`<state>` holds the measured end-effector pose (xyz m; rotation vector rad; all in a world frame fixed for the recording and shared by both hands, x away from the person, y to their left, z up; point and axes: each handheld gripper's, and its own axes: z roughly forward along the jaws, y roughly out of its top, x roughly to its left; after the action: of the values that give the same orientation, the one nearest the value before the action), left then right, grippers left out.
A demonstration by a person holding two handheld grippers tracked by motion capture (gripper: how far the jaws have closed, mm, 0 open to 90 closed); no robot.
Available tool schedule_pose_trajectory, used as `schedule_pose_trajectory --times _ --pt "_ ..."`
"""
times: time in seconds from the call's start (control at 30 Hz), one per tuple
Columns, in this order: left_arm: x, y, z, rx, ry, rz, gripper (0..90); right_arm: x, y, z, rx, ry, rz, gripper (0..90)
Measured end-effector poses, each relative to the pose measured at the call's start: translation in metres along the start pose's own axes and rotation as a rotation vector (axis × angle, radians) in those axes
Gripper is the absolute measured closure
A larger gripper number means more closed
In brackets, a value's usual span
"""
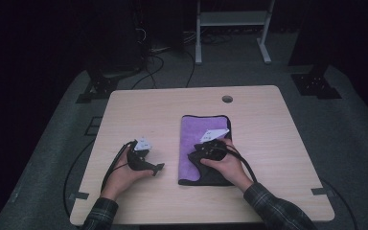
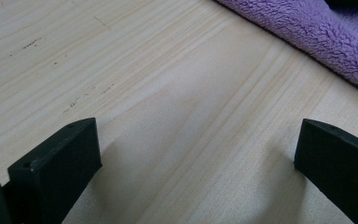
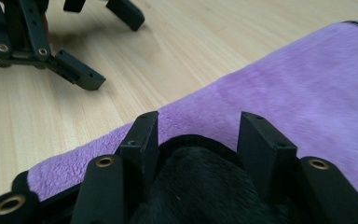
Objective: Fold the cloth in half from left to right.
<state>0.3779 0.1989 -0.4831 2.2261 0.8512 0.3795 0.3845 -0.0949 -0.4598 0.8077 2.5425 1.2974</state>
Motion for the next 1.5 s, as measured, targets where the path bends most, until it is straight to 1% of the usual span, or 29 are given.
schedule_pose_trajectory --times 0.07,0.13,0.2,0.23,0.27,0.3,0.33,0.37,0.43,0.53,0.67,0.8,0.97,1.13,1.3,1.5 --pt "0.000 0.000 0.000 0.001 0.000 0.001 0.0 0.001 -0.002 0.007 0.020 -0.009 -0.019 47.3" --pt "0.000 0.000 0.000 -0.001 -0.001 -0.002 0.0 0.000 -0.004 0.012 0.038 -0.010 -0.023 47.3" --pt "0.000 0.000 0.000 -0.002 0.000 -0.003 0.0 0.000 -0.007 0.016 0.048 -0.018 -0.038 49.4" --pt "0.000 0.000 0.000 -0.002 0.000 -0.003 0.0 0.001 -0.007 0.017 0.048 -0.020 -0.044 51.2" --pt "0.000 0.000 0.000 -0.002 0.000 -0.003 0.0 0.001 -0.007 0.017 0.048 -0.025 -0.060 53.2" --pt "0.000 0.000 0.000 -0.002 0.000 -0.003 0.0 0.002 -0.007 0.017 0.050 -0.035 -0.073 57.3" --pt "0.000 0.000 0.000 -0.002 0.000 -0.003 0.0 0.004 -0.007 0.016 0.052 -0.041 -0.085 63.2" --pt "0.000 0.000 0.000 -0.002 0.000 -0.004 0.0 0.005 -0.007 0.016 0.053 -0.041 -0.094 66.3" --pt "0.000 0.000 0.000 -0.003 0.000 -0.004 0.0 0.005 -0.007 0.015 0.054 -0.040 -0.088 73.5" --pt "0.000 0.000 0.000 -0.002 0.000 -0.004 0.0 0.002 -0.007 0.011 0.041 -0.021 -0.054 79.8" --pt "0.000 0.000 0.000 0.000 0.000 -0.001 0.0 -0.002 -0.007 0.001 0.012 -0.007 -0.019 81.3" --pt "0.000 0.000 0.000 0.001 0.000 0.000 0.0 -0.004 -0.007 -0.014 -0.017 0.004 0.015 81.3" --pt "0.000 0.000 0.000 0.001 -0.001 -0.003 0.0 -0.003 -0.013 -0.037 -0.045 0.000 0.019 81.3" --pt "0.000 0.000 0.000 0.001 -0.001 -0.002 0.0 -0.002 -0.024 -0.056 -0.040 -0.016 0.011 81.3" --pt "0.000 0.000 0.000 0.001 -0.001 -0.002 0.0 -0.003 -0.032 -0.074 -0.052 -0.024 0.030 81.3" --pt "0.000 0.000 0.000 0.001 -0.001 -0.001 0.0 -0.003 -0.045 -0.090 -0.033 -0.042 0.025 81.3"
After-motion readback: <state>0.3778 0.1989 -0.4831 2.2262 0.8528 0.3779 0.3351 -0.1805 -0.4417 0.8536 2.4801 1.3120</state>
